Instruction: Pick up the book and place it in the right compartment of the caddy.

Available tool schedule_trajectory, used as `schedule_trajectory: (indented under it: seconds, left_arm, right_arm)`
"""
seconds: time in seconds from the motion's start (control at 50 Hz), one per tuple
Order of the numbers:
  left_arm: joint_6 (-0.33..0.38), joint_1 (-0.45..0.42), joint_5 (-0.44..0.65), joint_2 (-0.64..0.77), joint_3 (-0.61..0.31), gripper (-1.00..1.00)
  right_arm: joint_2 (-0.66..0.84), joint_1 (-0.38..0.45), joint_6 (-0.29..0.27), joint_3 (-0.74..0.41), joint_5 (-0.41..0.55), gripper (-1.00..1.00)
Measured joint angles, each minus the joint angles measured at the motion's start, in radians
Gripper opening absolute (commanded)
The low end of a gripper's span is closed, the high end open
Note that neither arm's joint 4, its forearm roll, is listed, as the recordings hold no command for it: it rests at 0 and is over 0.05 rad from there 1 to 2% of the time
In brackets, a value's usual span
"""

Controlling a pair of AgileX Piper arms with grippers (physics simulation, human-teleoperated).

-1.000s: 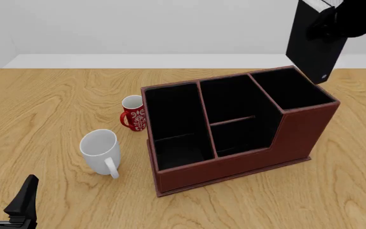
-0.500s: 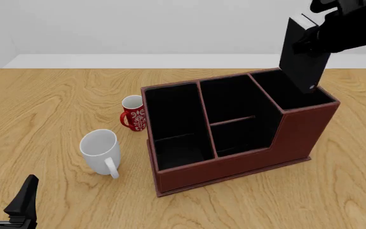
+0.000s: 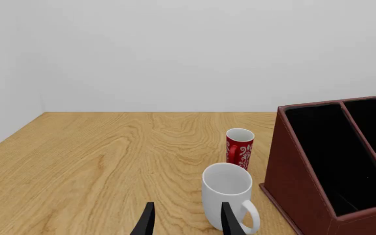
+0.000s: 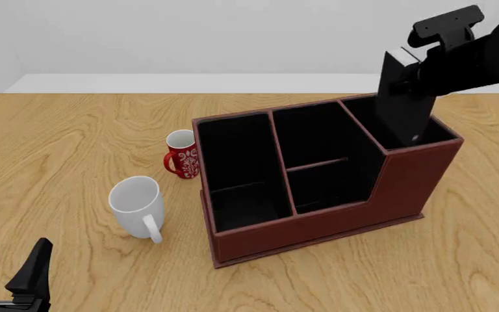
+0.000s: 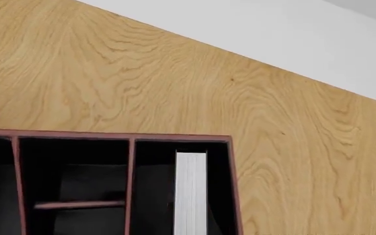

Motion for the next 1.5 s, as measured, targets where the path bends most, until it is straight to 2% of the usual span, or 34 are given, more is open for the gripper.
schedule_trajectory:
  seconds: [0.88,0.9,1.22,1.5]
  left_arm:
    - [0.0,0.0,0.0,0.0,0.0,1.0]
    - [0.0,0.0,0.0,0.0,0.0,1.0]
    - [0.0,0.0,0.0,0.0,0.0,1.0]
    - [0.0,0.0,0.0,0.0,0.0,1.0]
  right_arm:
    - [0.088,-0.025,0.059,0.204,-0.201,-1.0]
    - [0.09,-0.026,0.059,0.205,-0.203,1.0]
    - [0.078,-0.043,0.076,0.206,-0.218,1.0]
    - [-0.051,-0.021,0.075,0.269,-0.223,1.0]
